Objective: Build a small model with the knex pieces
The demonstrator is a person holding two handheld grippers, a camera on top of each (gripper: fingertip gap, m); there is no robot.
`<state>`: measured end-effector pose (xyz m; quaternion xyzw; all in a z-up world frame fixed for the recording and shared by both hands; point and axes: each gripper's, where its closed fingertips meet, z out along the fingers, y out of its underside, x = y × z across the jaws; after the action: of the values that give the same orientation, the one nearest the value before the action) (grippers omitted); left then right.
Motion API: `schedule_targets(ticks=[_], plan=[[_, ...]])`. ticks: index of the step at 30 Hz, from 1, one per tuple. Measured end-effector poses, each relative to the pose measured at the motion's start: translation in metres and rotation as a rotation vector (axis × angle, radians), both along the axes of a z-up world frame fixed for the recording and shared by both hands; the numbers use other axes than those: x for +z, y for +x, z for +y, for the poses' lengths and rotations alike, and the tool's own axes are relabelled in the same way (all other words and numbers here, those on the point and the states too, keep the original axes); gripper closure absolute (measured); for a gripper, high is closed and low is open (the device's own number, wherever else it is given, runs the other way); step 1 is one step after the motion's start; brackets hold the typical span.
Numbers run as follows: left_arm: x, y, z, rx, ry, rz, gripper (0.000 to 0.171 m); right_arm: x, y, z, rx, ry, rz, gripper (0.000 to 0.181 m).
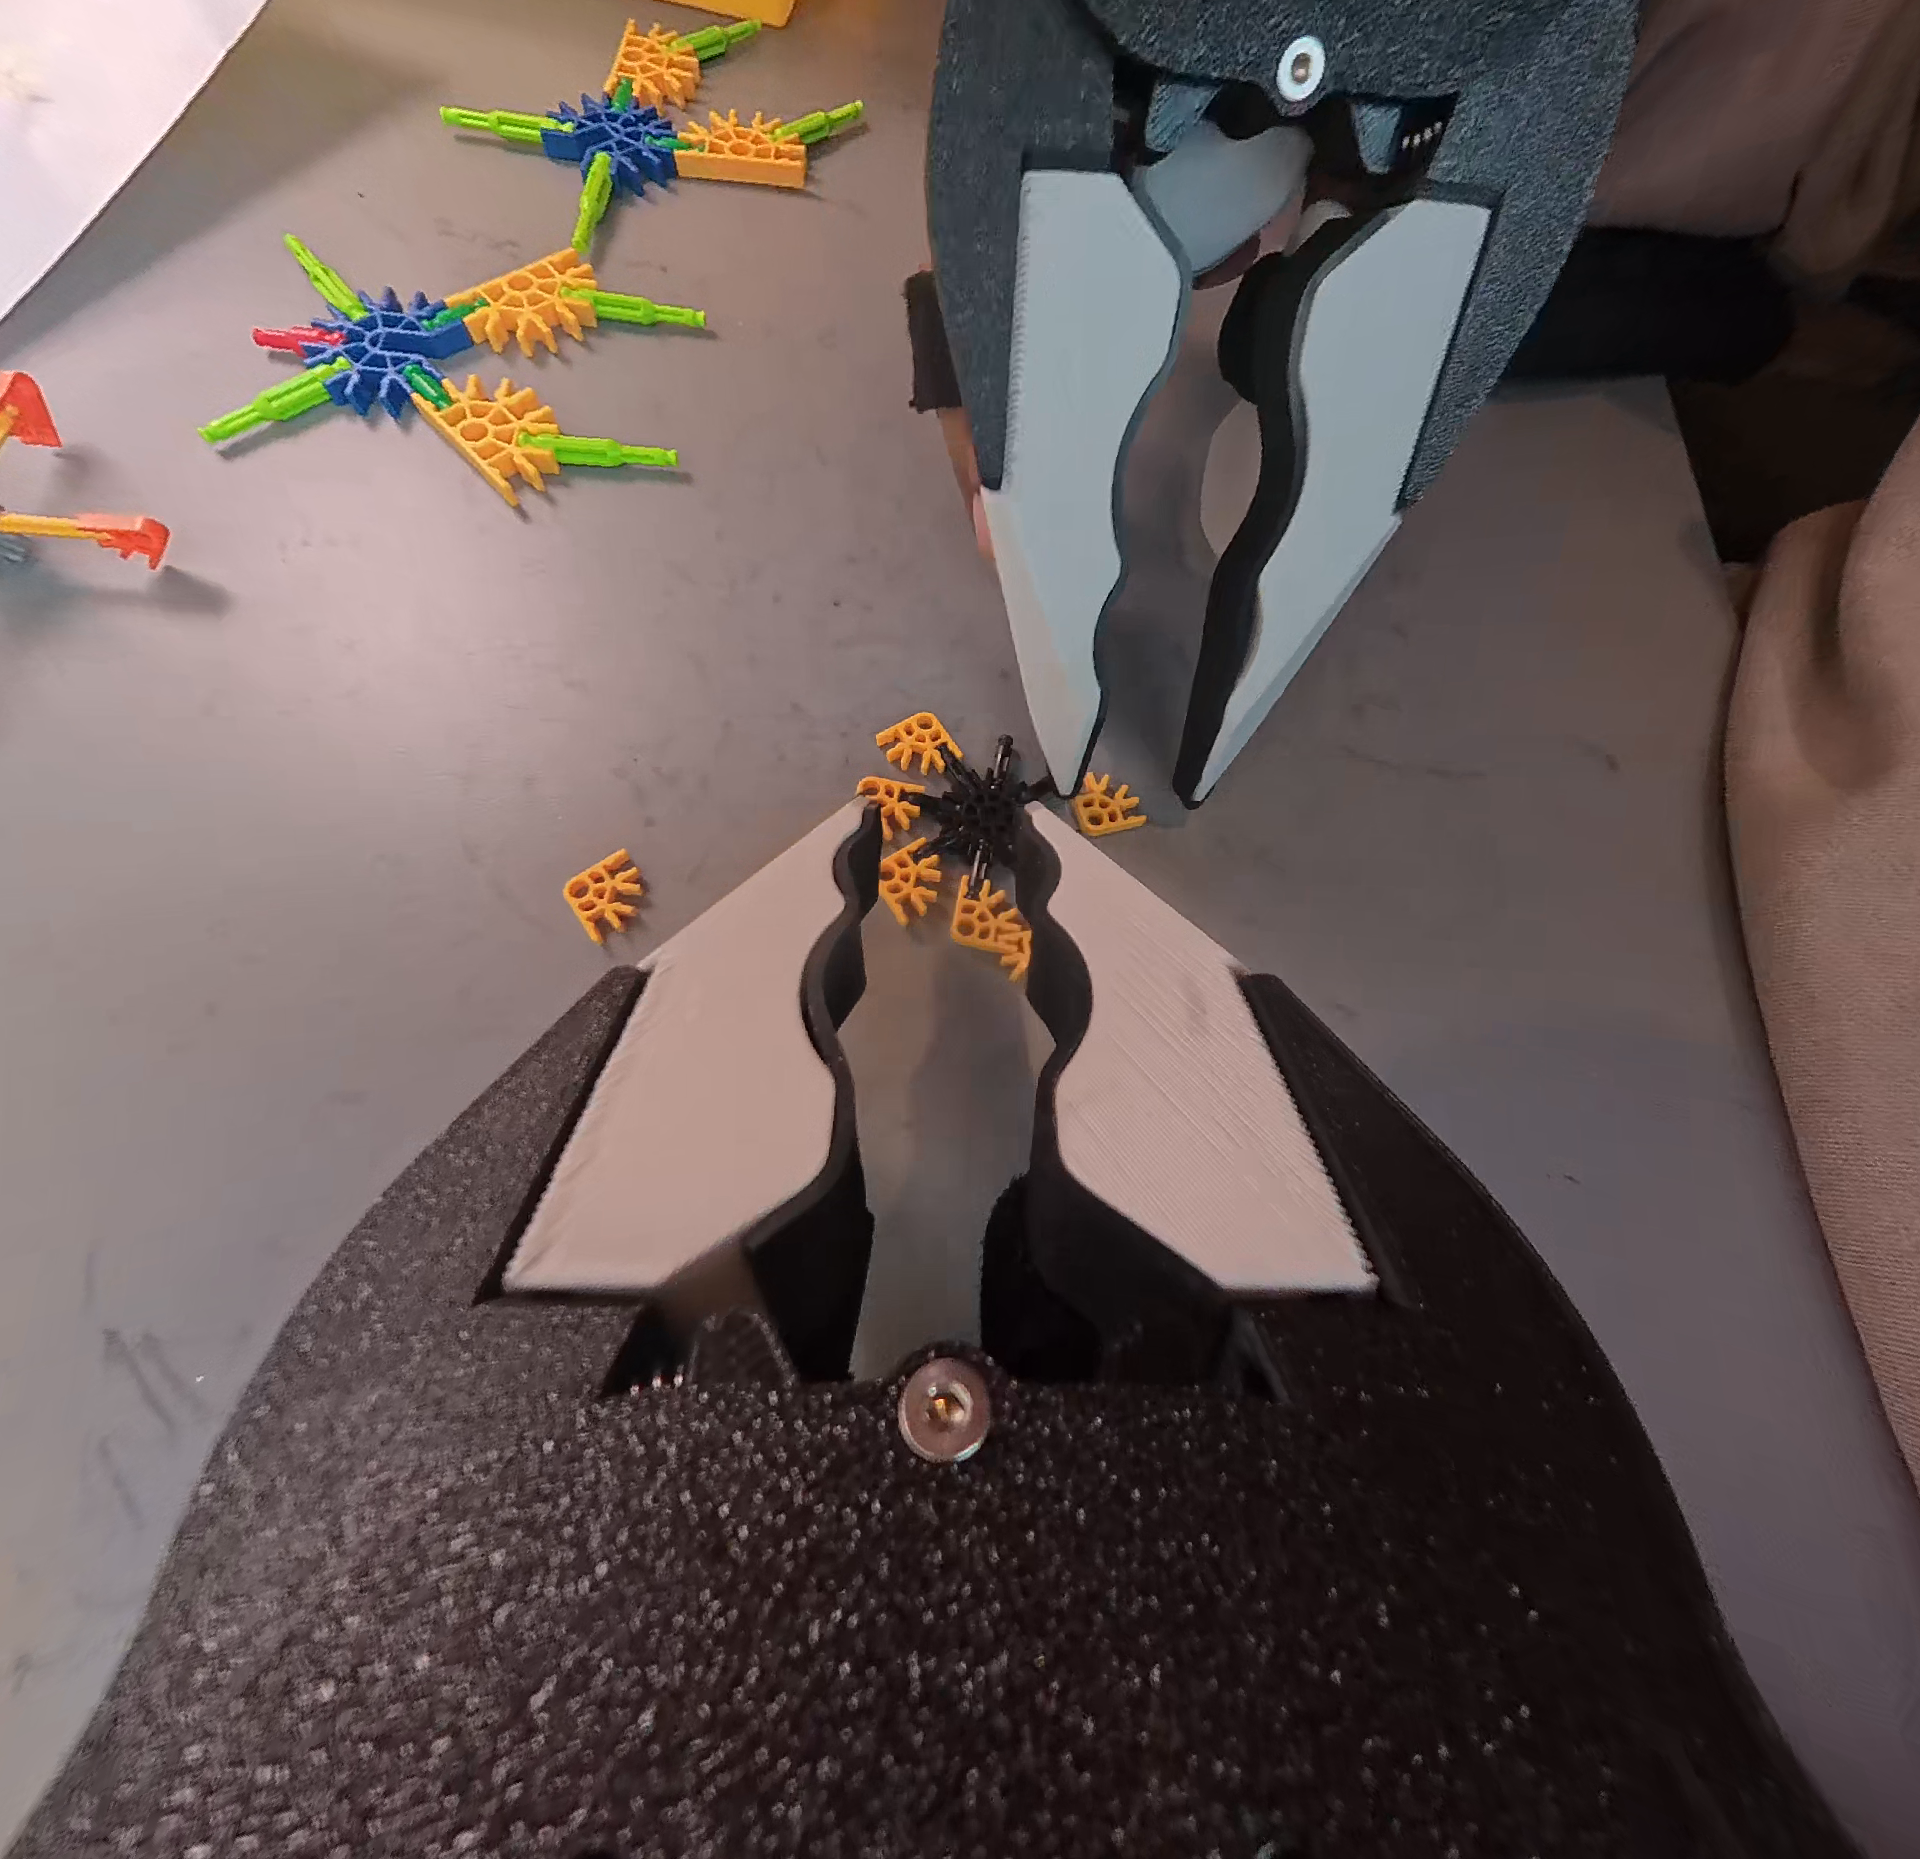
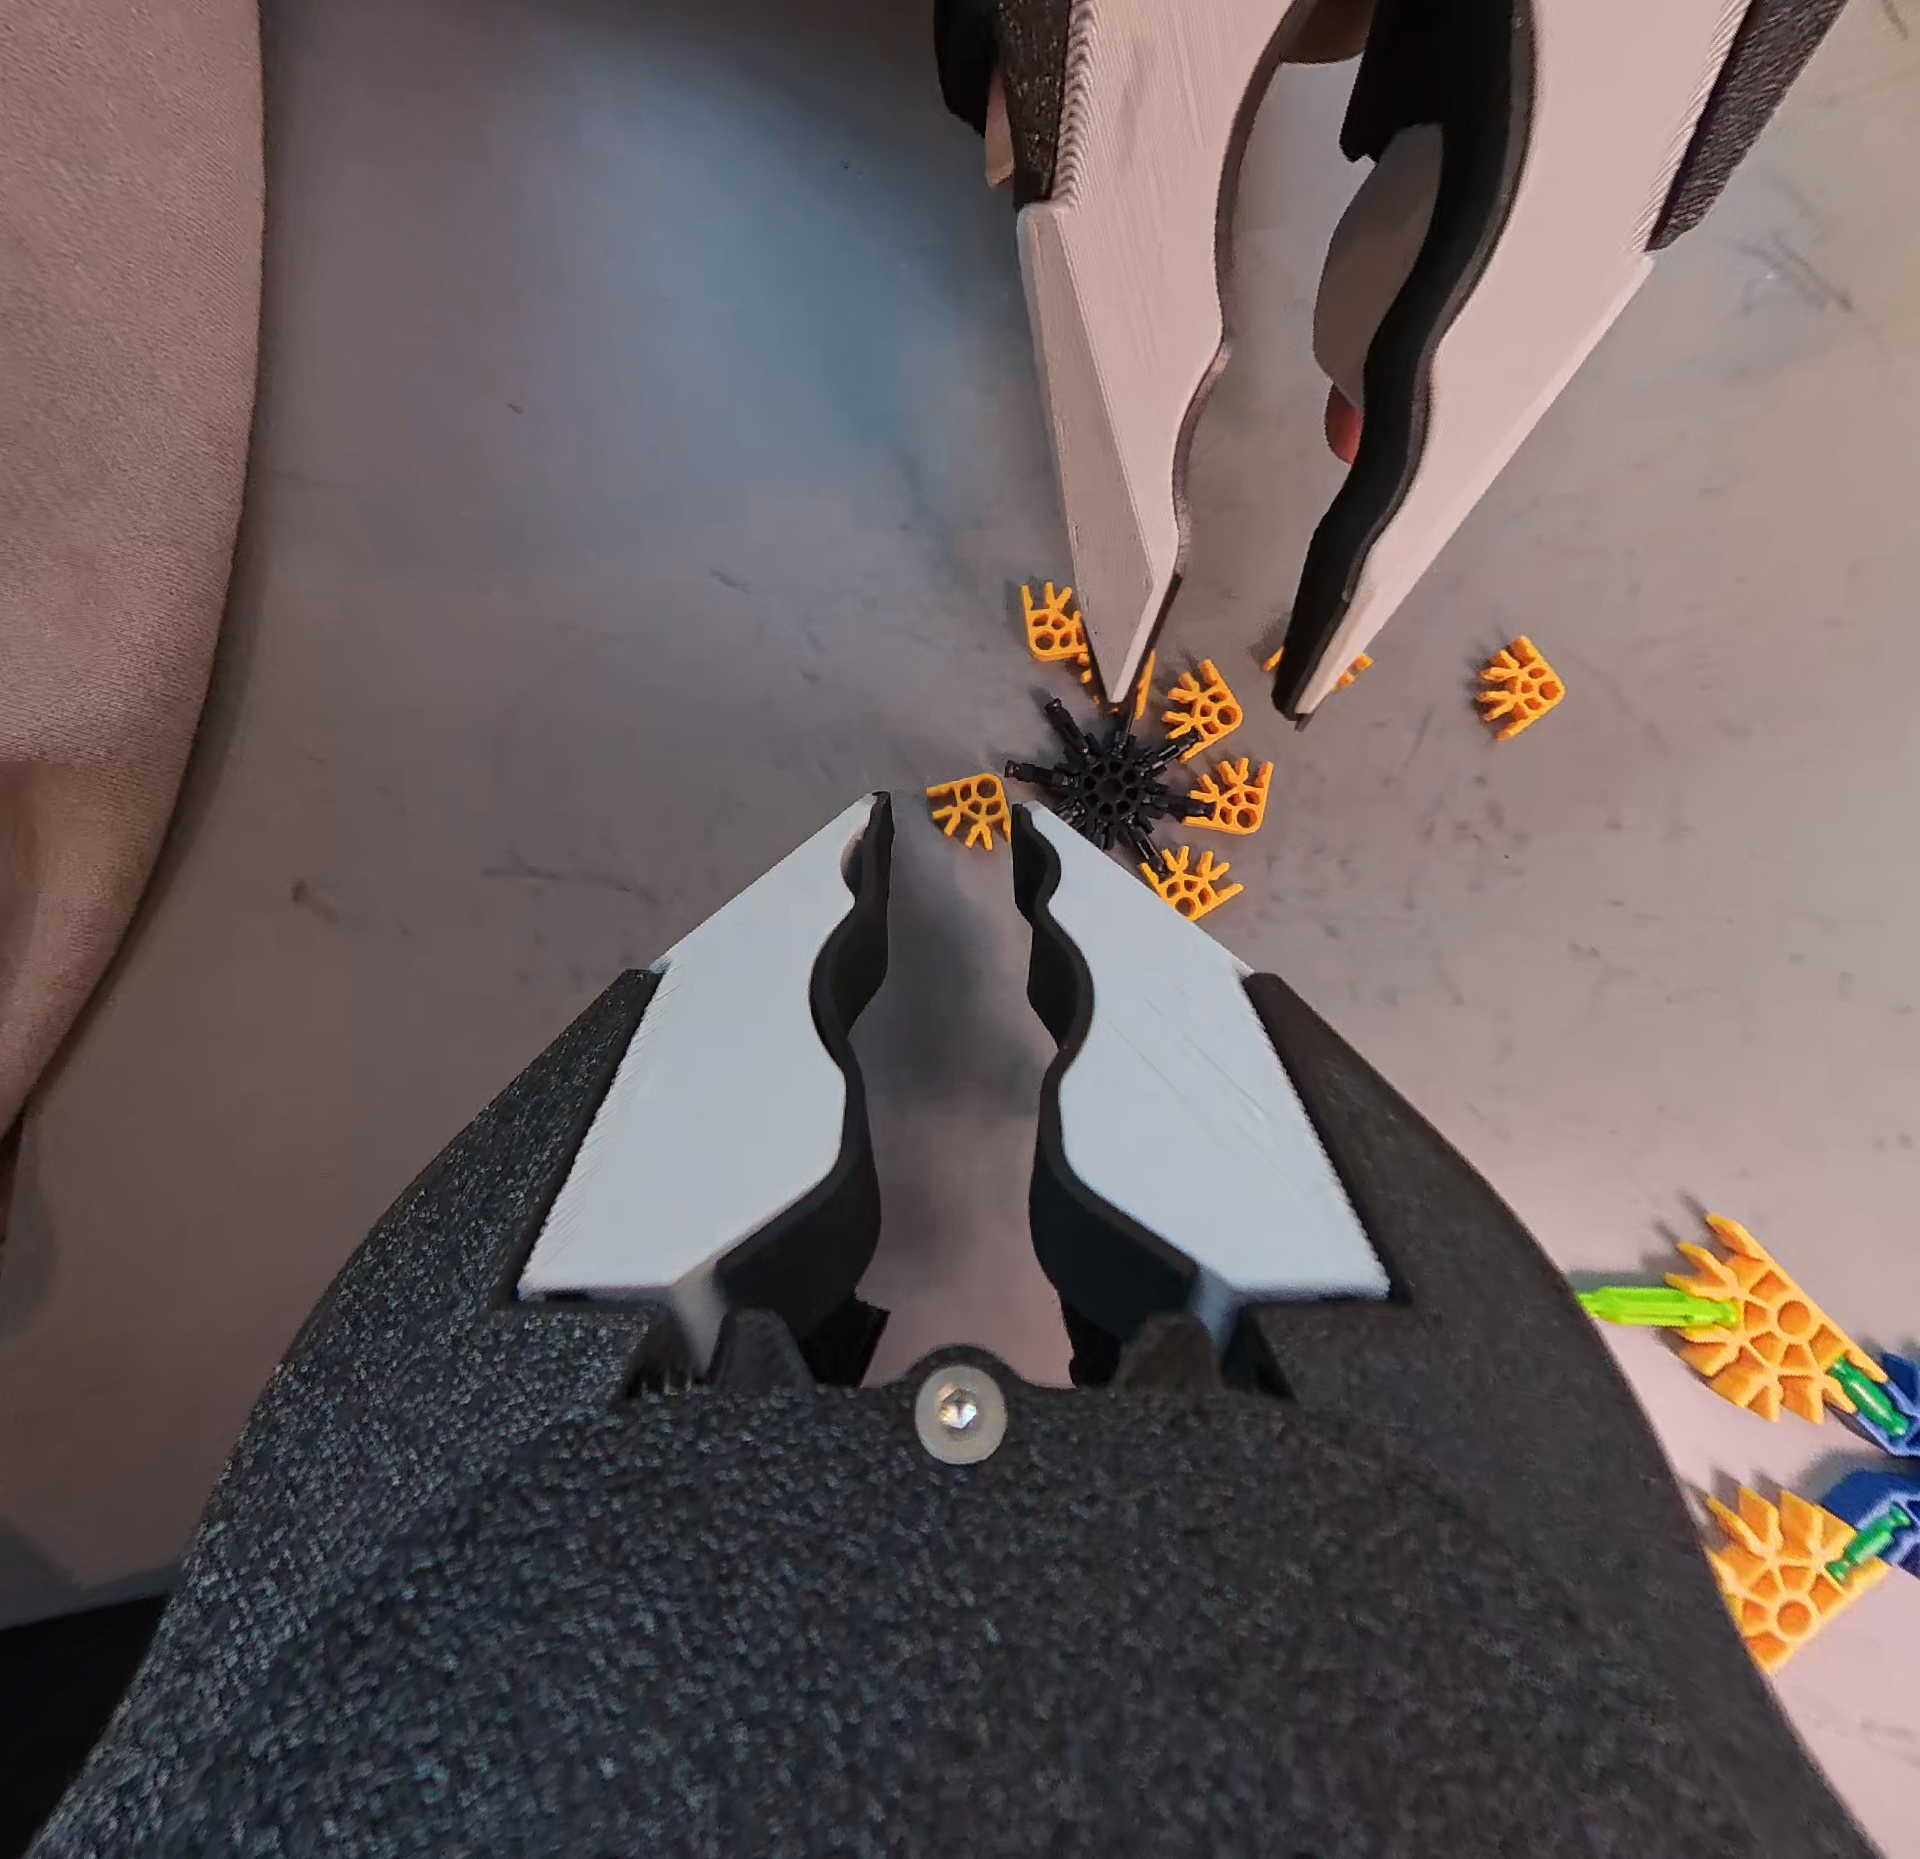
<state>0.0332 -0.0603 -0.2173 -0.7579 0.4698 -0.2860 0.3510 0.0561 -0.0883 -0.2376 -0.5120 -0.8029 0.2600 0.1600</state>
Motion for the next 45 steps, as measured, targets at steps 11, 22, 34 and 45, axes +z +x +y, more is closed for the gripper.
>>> schedule_targets(ticks=[11, 22, 34, 45], plan=[[-0.007, 0.014, -0.034, -0.169, -0.030, 0.049, 0.149, -0.002, 0.014, -0.013, 0.061, -0.041, -0.060, 0.162], [-0.005, 0.002, -0.002, -0.015, 0.037, 0.040, 0.140, 0.000, 0.003, -0.010, 0.041, -0.015, -0.010, 0.165], [-0.020, 0.006, -0.007, -0.038, 0.022, 0.104, 0.138, 0.013, 0.014, 0.024, -0.055, 0.008, 0.026, 0.181], [-0.013, 0.000, -0.005, -0.025, 0.031, 0.106, 0.142, 0.005, 0.021, 0.033, -0.055, 0.028, 0.007, 0.159]])
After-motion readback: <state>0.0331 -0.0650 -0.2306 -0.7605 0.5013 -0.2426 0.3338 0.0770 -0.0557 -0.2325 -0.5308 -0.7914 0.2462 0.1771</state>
